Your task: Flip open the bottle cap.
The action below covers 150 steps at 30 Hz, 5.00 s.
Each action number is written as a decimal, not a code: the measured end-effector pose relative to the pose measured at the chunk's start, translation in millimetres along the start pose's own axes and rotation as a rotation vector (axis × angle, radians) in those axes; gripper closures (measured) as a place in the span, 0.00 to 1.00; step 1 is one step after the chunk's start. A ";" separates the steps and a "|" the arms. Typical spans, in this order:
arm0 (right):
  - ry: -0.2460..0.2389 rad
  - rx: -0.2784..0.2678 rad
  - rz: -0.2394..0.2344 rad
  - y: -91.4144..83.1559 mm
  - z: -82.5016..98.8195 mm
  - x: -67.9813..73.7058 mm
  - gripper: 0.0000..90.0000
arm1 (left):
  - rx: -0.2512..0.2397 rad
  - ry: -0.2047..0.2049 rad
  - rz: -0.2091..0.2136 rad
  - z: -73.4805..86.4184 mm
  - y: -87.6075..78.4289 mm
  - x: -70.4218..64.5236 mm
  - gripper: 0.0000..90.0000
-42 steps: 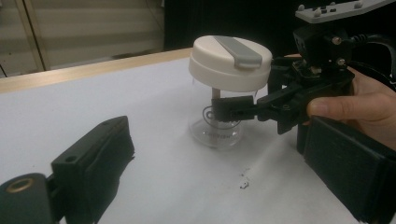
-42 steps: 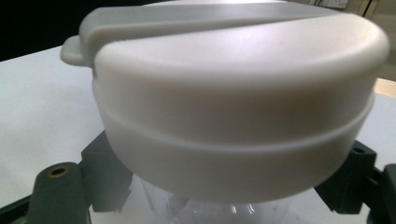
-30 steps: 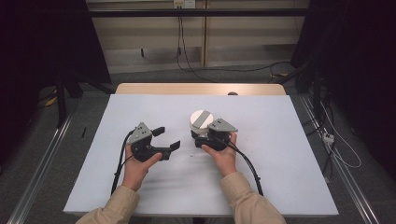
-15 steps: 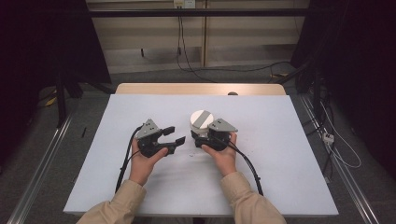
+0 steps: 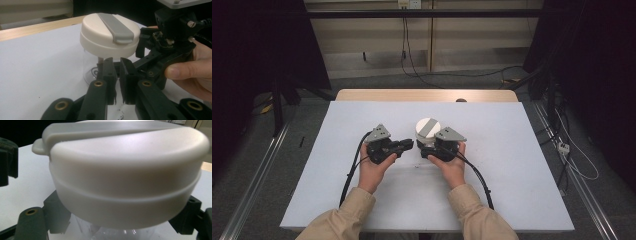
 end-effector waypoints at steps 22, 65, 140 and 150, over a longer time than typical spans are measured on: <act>-0.002 0.001 -0.001 -0.1 0.2 0.0 0.21 | 0.052 0.009 -0.017 -1.1 20.8 -1.5 1.00; -0.009 0.000 0.001 0.1 0.6 0.1 0.21 | 0.019 0.028 -0.032 -18.8 20.8 -11.6 1.00; -0.010 0.006 0.000 -0.2 0.7 0.1 0.21 | -0.037 0.035 -0.044 -73.0 35.9 -7.0 1.00; -0.010 0.006 -0.001 -0.1 0.8 0.0 0.21 | -0.036 0.036 -0.042 -77.3 40.1 -4.7 1.00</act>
Point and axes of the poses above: each handheld gripper's, and its own axes: y roughly forward along the jaws, z roughly out of its underside, x roughly to its left, the point moved 5 cm from there along y, roughly forward along the jaws, and after that the axes turned 1 degree about -y, right-handed, at the moved point
